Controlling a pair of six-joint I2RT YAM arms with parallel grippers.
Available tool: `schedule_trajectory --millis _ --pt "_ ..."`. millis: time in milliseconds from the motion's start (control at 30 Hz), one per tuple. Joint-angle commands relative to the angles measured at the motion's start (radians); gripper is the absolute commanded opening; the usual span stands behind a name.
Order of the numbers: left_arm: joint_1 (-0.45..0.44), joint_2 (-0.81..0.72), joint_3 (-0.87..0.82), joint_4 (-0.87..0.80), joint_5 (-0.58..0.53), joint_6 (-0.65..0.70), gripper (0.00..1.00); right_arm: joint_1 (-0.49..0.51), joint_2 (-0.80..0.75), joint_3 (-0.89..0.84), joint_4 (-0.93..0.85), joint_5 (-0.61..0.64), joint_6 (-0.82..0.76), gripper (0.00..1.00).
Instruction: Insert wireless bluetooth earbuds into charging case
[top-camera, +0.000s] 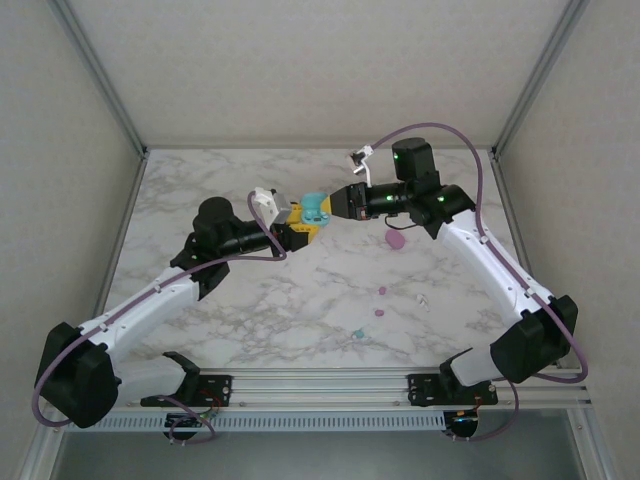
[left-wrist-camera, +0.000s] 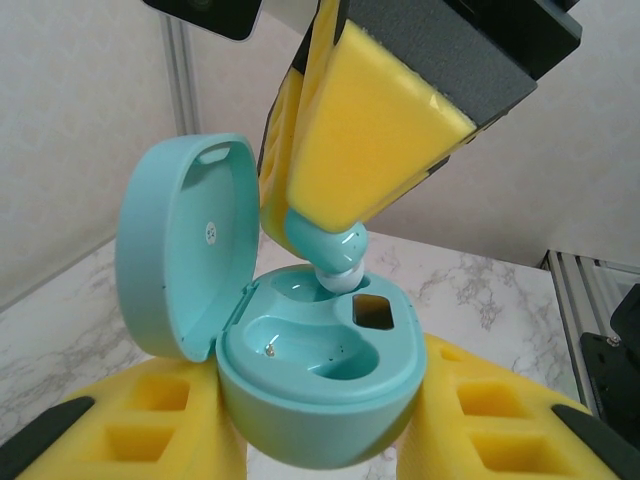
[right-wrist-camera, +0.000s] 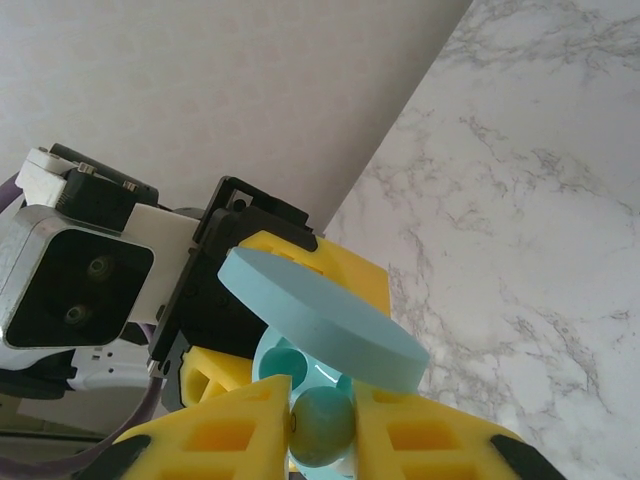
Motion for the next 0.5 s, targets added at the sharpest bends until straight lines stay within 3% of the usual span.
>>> schedule_trajectory --millis 0,467 --pt "-0.018 -0.004 0.036 0.056 0.034 -0.013 0.2 0.015 -0.004 0.002 -0.011 0.022 -0.032 0.23" --pt "-0.019 -0.005 0.03 0.075 0.025 -0.033 0.2 0.027 -0.008 0.034 -0.079 0.1 -0.075 0.34"
